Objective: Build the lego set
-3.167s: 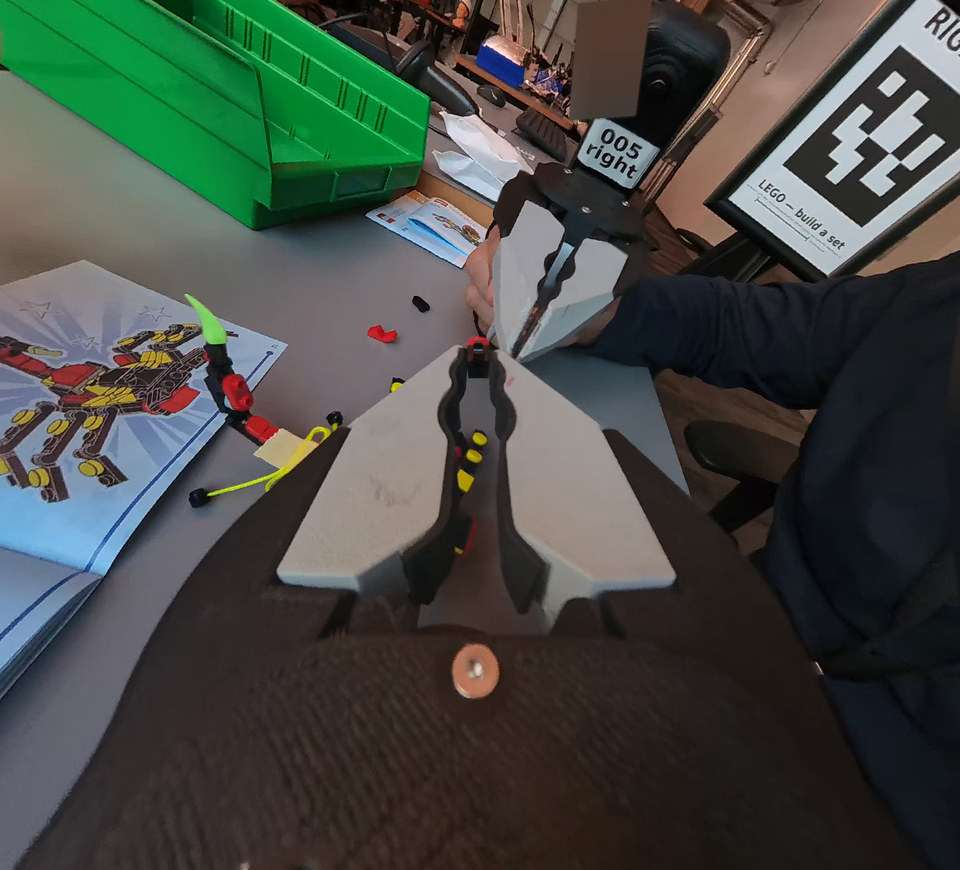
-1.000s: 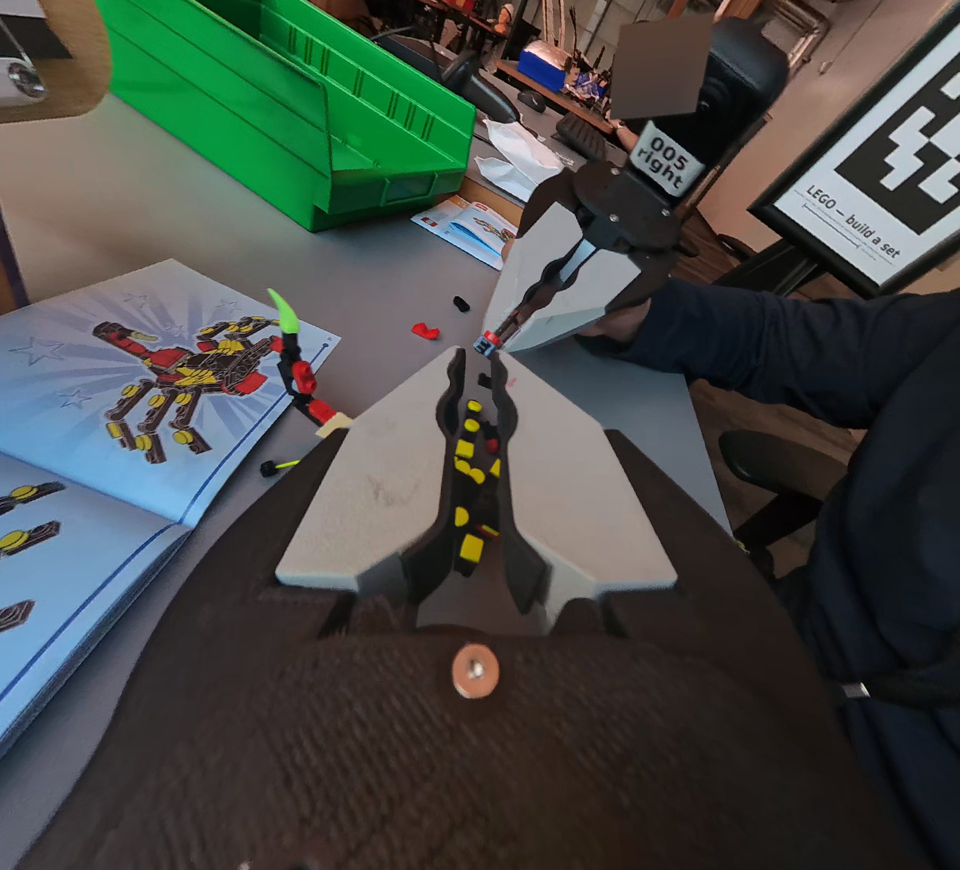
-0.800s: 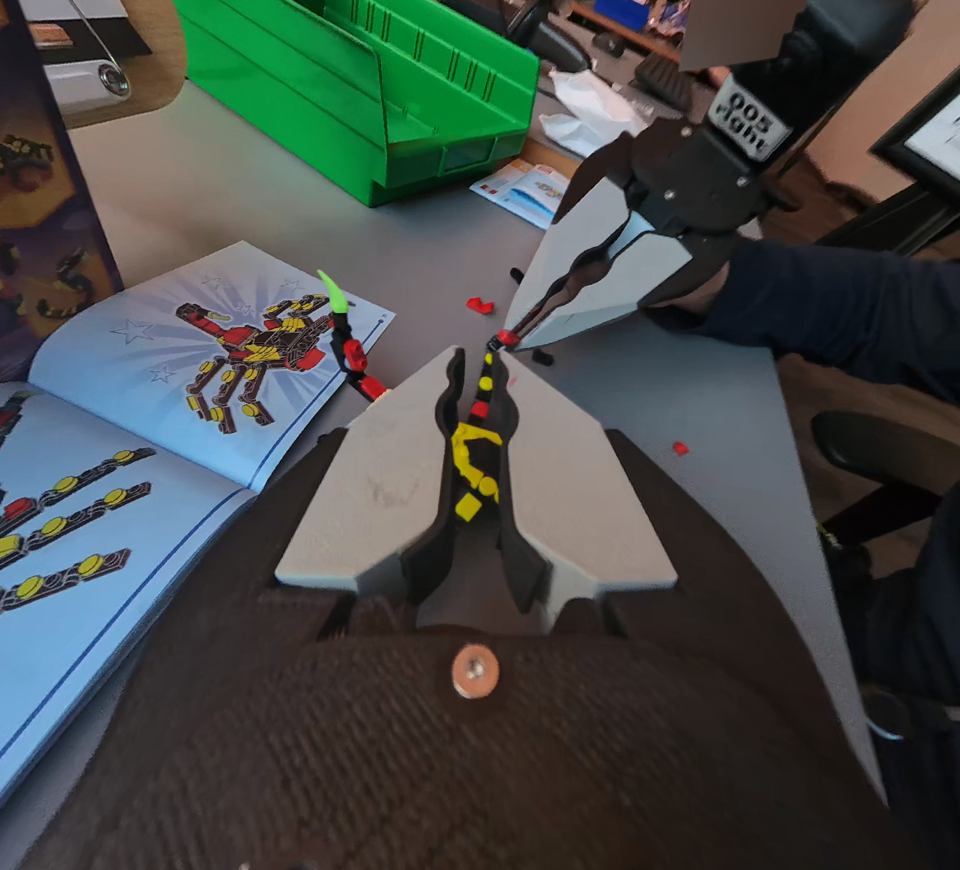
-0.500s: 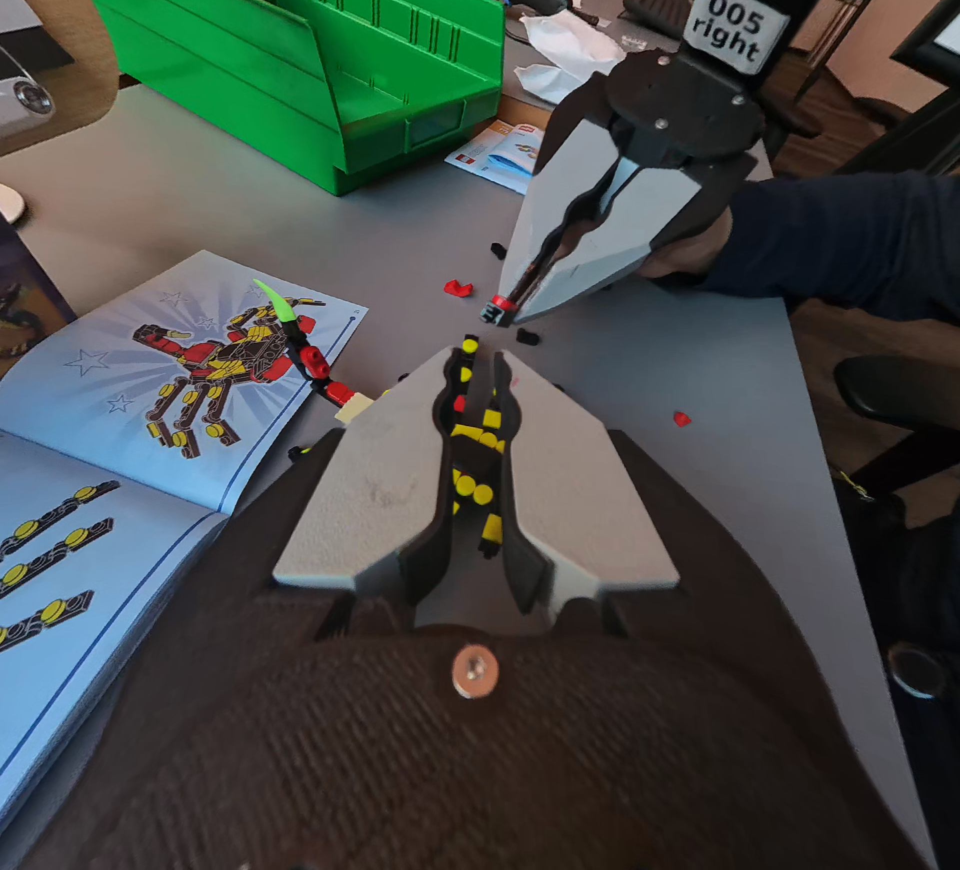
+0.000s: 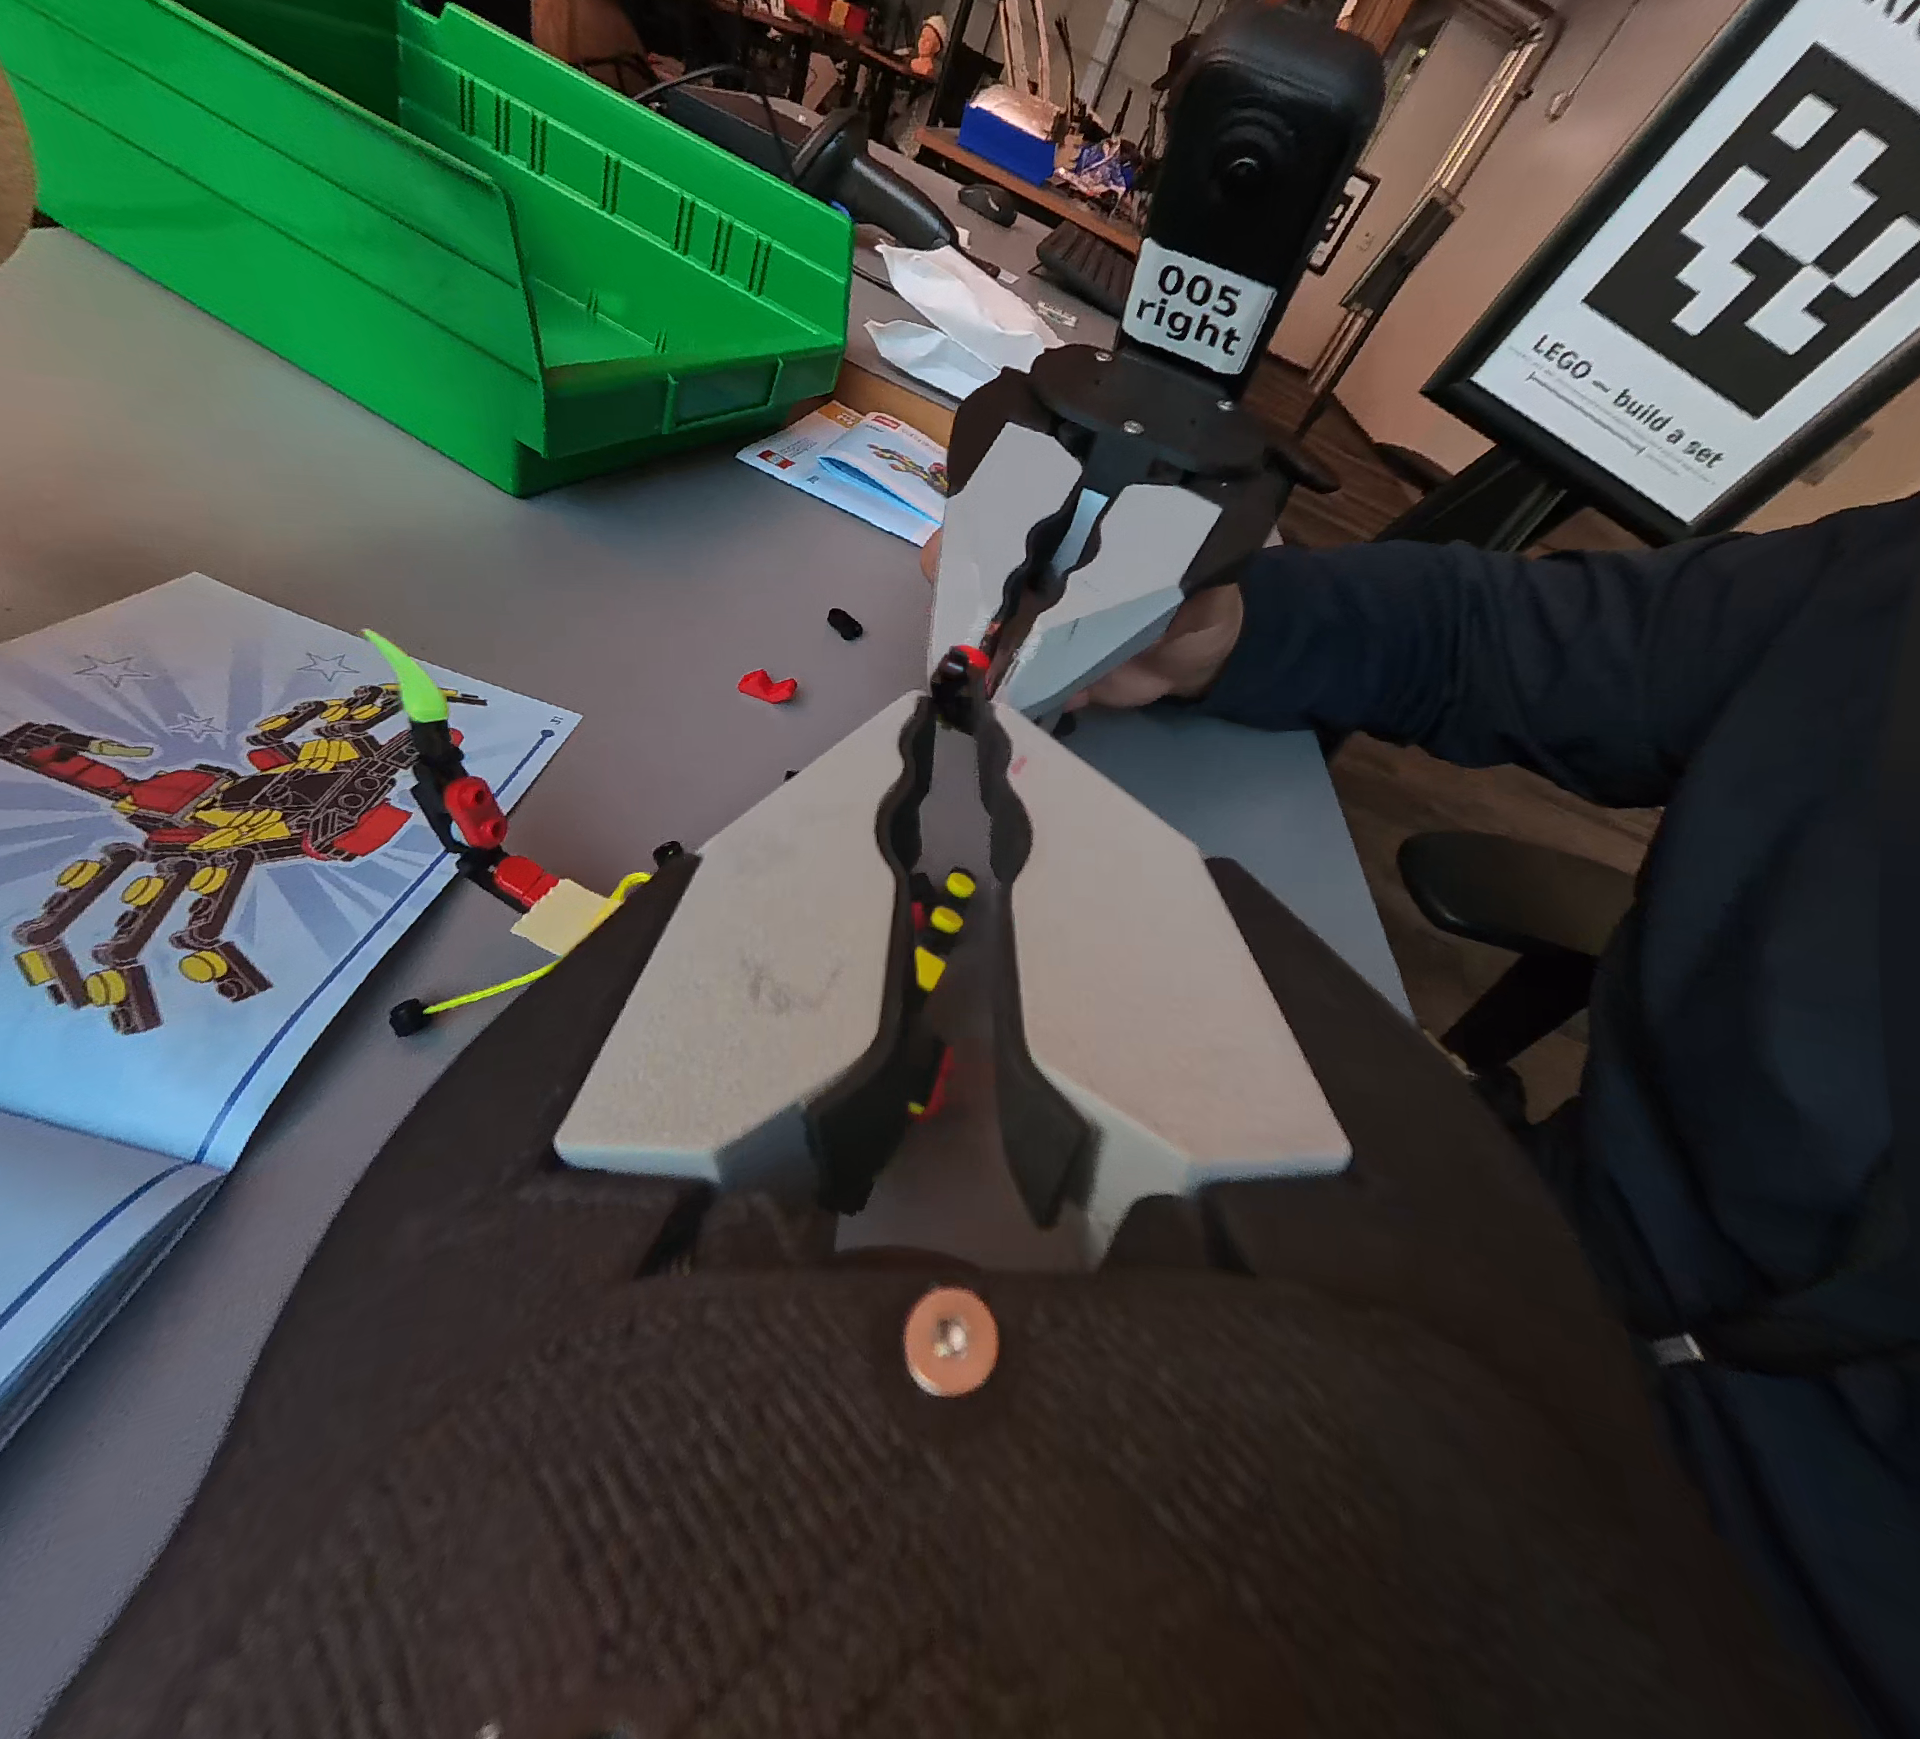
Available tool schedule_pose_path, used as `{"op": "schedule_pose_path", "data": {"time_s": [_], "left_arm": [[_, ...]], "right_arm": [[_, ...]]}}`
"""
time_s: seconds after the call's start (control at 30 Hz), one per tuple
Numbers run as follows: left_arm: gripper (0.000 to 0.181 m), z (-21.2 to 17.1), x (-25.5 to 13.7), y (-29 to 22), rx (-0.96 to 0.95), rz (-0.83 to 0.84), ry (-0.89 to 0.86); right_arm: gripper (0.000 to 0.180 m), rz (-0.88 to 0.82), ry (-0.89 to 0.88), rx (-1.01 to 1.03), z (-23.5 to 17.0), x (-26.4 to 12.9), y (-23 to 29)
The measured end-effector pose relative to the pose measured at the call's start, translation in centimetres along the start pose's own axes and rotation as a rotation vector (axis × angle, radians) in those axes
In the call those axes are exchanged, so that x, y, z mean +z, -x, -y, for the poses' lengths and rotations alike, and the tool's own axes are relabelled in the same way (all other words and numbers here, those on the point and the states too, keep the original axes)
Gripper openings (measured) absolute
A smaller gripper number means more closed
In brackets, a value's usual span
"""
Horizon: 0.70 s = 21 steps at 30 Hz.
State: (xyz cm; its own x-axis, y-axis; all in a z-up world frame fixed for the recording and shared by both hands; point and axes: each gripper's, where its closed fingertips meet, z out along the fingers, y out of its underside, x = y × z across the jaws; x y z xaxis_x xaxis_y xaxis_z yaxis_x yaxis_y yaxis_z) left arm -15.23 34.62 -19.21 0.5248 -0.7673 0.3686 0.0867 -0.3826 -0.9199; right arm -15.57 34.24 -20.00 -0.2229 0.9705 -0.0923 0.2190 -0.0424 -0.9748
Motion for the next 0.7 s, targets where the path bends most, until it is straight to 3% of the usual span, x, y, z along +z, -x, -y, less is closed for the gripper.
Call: {"op": "schedule_pose_path", "data": {"time_s": [0.1, 0.37, 0.7], "left_arm": [[0.012, -0.1, 0.1, -0.2, -0.045, -0.029, 0.003], [0.006, -0.4, 0.1, -0.3, 0.034, -0.009, 0.034], [0.006, -0.4, -2.0, 4.3, -0.038, 0.212, 0.063]], "right_arm": [[0.0, 0.037, -0.015, 0.028, 0.2, 0.0, 0.5], [0.002, 0.045, -0.001, 0.024, 0.0, 0.1, 0.4], [0.014, -0.164, 0.193, -0.151, -2.4, 0.5, -3.6]]}}
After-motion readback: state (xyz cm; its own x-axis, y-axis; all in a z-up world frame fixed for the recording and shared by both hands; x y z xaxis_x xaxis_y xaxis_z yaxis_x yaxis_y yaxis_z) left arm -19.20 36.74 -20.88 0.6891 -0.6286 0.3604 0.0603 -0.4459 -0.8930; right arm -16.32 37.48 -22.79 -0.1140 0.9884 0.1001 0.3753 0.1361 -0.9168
